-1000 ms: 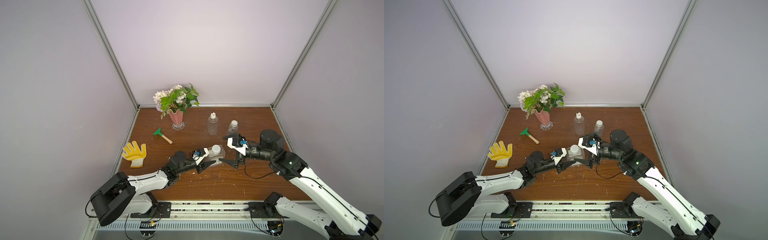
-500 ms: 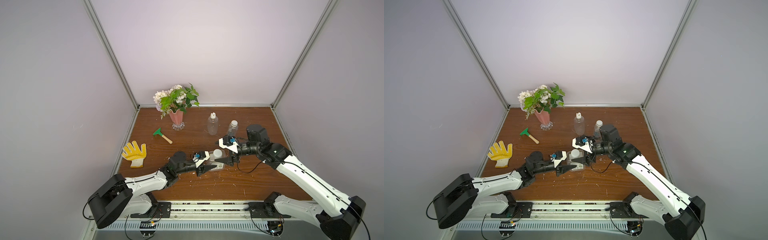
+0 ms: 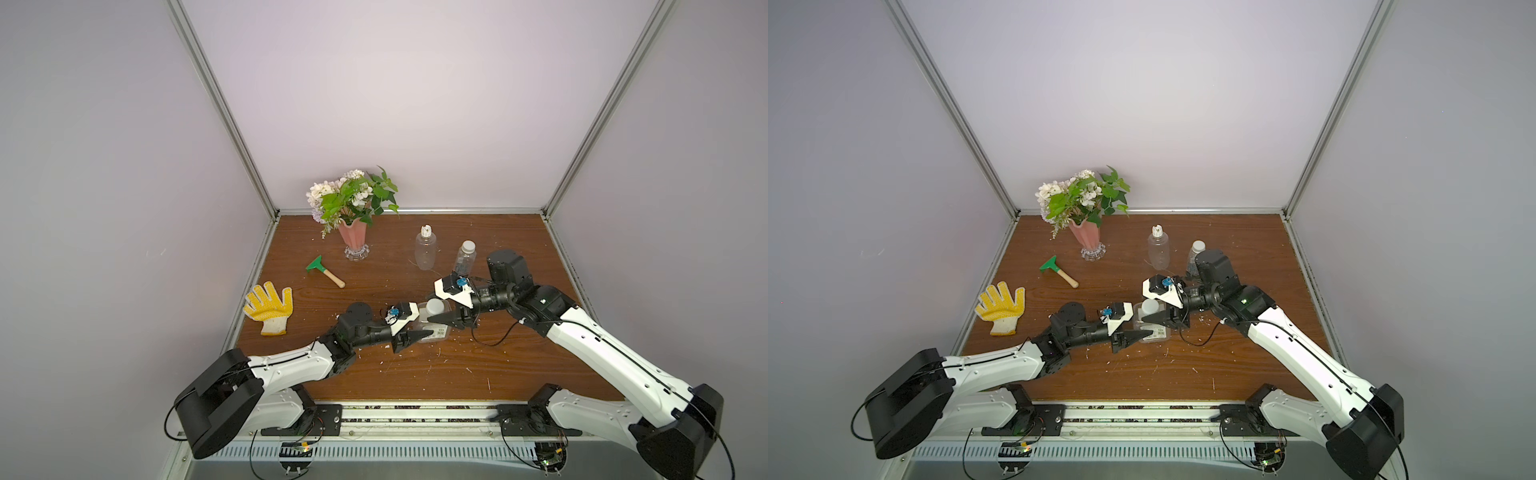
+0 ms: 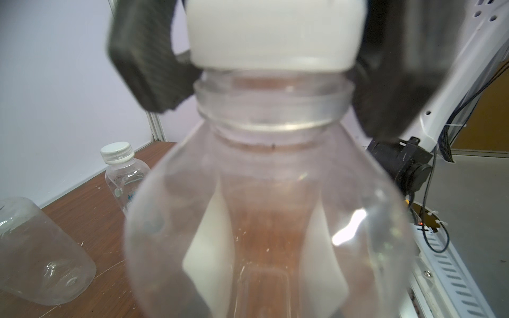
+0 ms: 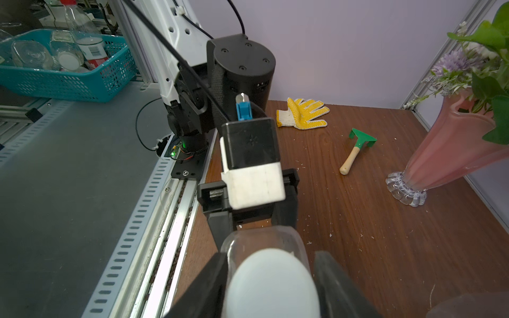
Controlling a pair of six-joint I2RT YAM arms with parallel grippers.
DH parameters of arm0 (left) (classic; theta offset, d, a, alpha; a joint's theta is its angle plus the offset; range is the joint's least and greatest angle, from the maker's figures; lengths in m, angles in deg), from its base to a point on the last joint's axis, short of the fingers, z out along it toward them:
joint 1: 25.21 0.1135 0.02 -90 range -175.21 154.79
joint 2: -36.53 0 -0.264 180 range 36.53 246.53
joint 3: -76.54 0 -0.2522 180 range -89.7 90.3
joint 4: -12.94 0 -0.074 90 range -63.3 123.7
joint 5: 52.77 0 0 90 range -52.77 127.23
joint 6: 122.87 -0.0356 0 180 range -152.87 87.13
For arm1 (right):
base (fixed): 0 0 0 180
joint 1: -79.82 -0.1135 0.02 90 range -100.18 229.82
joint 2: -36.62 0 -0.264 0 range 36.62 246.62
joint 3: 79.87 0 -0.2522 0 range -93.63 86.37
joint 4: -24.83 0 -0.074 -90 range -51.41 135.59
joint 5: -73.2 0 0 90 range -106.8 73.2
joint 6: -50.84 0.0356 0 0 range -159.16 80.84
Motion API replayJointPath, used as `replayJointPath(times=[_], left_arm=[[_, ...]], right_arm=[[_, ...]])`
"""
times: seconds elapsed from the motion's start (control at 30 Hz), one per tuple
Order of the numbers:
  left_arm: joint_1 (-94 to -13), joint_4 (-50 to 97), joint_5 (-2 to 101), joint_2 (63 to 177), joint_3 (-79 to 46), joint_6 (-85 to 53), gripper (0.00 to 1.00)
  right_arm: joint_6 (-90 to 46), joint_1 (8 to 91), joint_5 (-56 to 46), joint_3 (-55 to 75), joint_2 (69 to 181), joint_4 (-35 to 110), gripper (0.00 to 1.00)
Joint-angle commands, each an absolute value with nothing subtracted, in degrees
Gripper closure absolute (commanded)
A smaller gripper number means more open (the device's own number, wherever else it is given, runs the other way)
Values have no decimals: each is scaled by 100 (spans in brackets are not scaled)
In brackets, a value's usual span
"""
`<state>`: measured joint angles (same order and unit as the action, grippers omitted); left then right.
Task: Screw on the bottle caps
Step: Screw the bottle cap onto the plastic bottle.
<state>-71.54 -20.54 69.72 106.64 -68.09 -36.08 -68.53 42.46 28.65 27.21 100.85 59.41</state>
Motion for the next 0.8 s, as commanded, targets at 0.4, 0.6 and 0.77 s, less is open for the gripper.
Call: replayJointPath(times=[0.4, 0.6, 0.77], left_arm=[[-7158, -2134, 6909, 10653, -6612, -3695, 58], [-7155, -2128, 6910, 10683, -6607, -3683, 58], [-7154, -2111, 6904, 10691, -6605, -3705, 58]], right_arm=[[-6635, 4286, 3109, 2826, 9932, 5827, 43], [-6535, 4321, 3122, 2820, 9869, 5819, 42], [-6422, 4376, 3212, 2805, 9861, 5827, 39]])
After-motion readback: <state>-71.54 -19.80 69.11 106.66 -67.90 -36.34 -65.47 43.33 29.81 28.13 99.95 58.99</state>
